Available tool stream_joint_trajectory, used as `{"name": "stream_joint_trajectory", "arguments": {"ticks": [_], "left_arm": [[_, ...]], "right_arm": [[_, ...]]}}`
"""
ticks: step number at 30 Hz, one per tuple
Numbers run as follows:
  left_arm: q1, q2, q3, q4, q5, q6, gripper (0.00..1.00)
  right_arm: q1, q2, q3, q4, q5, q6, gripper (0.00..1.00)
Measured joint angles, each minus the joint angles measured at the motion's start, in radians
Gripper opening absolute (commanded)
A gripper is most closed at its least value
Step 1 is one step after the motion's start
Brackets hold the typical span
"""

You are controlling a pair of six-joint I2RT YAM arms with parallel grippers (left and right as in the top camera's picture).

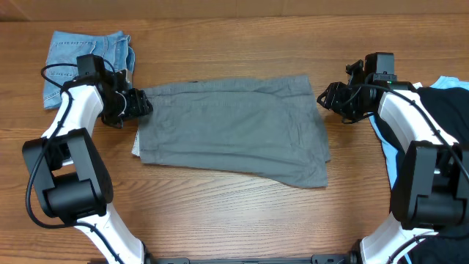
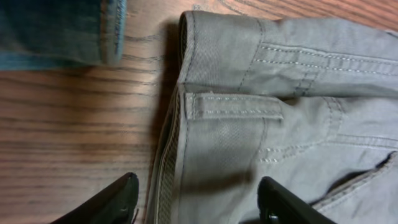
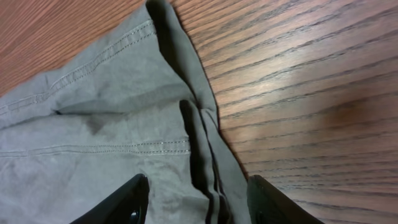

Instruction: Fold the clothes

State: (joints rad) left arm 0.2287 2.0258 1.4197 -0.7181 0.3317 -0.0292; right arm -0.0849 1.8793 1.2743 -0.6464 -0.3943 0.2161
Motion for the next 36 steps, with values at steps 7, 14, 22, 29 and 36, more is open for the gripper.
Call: {"name": "stream_joint_trajectory", "arguments": {"ticks": [7,14,22,29,36], "left_arm": [[0.000,0.005,0.001,0.034,0.031,-0.026,0.49],[0.000,0.005,0.001,0.094,0.079,-0.059,0.38],[0.000,0.005,0.002,0.107,0.105,-0.079,0.09],[0.000,0.005,0.002,0.105,0.108,-0.080,0.06],[0.000,0.005,0.002,0.101,0.110,-0.080,0.06]], "right_arm": [[0.000,0.000,0.000,0.011,-0.014,0.000,0.54],[0.000,0.000,0.000,0.058,-0.018,0.000,0.52],[0.000,0.031,0.000,0.070,-0.019,-0.001,0.52],[0.000,0.092,-0.001,0.126,-0.029,0.000,0.51],[0.003,0.129,-0.001,0.133,-0.108,-0.007,0.45]]}}
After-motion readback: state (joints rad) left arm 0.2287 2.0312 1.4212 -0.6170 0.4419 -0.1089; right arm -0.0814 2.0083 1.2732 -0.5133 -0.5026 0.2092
